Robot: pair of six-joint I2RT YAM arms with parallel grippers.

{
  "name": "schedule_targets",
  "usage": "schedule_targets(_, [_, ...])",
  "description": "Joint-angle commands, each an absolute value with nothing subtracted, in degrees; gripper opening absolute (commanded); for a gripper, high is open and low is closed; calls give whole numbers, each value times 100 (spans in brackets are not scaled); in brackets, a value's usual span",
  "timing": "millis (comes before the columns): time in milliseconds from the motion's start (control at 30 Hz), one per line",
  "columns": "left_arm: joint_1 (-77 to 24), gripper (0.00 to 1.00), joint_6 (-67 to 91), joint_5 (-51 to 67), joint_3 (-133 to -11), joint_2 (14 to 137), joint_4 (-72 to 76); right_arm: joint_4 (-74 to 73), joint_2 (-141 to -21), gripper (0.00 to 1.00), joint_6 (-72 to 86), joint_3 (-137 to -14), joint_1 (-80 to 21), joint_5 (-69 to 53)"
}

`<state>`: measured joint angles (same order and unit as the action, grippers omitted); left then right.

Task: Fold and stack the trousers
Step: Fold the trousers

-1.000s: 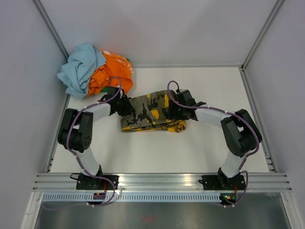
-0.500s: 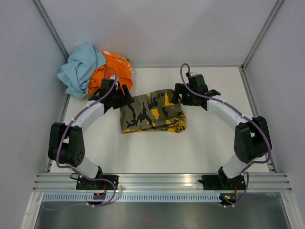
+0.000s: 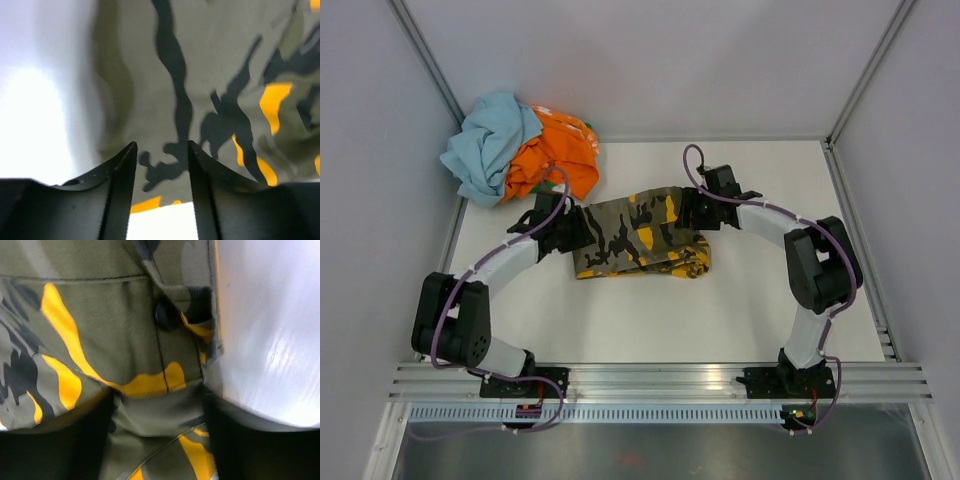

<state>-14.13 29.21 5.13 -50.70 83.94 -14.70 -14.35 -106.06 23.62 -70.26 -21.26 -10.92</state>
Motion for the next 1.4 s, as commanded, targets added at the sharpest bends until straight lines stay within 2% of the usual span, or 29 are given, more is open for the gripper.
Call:
schedule_targets(0, [-2053,48,2892,1195,-4948,8043,-765,-993,-10870,63,2364,-7329,-2101,-1011])
schedule_targets(67, [-2415,47,2865,1187,-5001,8042,-581,-1360,-11038,50,2364,-7654,-2066,-958])
schedule_targets(100, [-2713,44,2900,1178,-5088,8059,-528,-1501,-11152,39,2356,-7847,-2048,-984])
schedule_targets(167, [-3013,43,3076,1178,-5185,8077,-212,-1819,-11093,34,2356,-7962,-2013,-1115])
schedule_targets(233, [-3181,44,3190,1125,-5221,8182,356,-1907,-10900,42,2364,-7919,-2004,-1169])
schedule_targets(267, [-3295,43,3208,1116,-5299,8261,543,-1959,-10681,55,2373,-7910,-2004,-1152])
schedule_targets(367, [-3488,41,3269,1299,-5693,8814,1045,-2363,-10355,76,2330,-8033,-1978,-1072])
schedule_targets(500, [-3822,34,3401,1564,-6327,9615,1396,-2812,-10029,78,2215,-8288,-1855,-984])
schedule_targets(533, [-3971,29,3454,1669,-6467,9859,1493,-2769,-9941,75,2197,-8288,-1820,-984])
schedule_targets(600, [-4130,27,3646,1775,-6495,10071,1941,-2629,-9897,67,2223,-8244,-1697,-1167])
schedule_targets(633, [-4200,19,3734,1810,-6486,10177,2090,-2428,-9940,56,2276,-8244,-1635,-1326])
schedule_targets(667, [-4332,15,3831,1819,-6469,10369,2362,-2269,-9975,37,2363,-8201,-1583,-1536])
schedule_targets(700, [-4394,11,4015,1819,-6443,10458,2521,-1833,-10019,30,2582,-8131,-1495,-1991])
schedule_targets(733, [-4447,2,4112,1706,-6355,10537,2644,-1585,-10150,19,2714,-8069,-1477,-2186])
schedule_targets(767, [-4560,2,4226,1670,-6302,10686,2915,-1408,-10238,16,2829,-7990,-1468,-2336])
schedule_targets(867, [-4711,2,4517,1442,-6127,10941,3111,-985,-10704,10,3172,-8050,-1459,-2662])
schedule_targets(1100, [-4816,2,5543,836,-5583,11591,3349,-282,-11609,9,3533,-7990,-1459,-3058])
schedule_targets(1367, [-4825,2,5819,958,-5186,11734,3508,-369,-12330,8,3226,-8366,-1459,-2804])
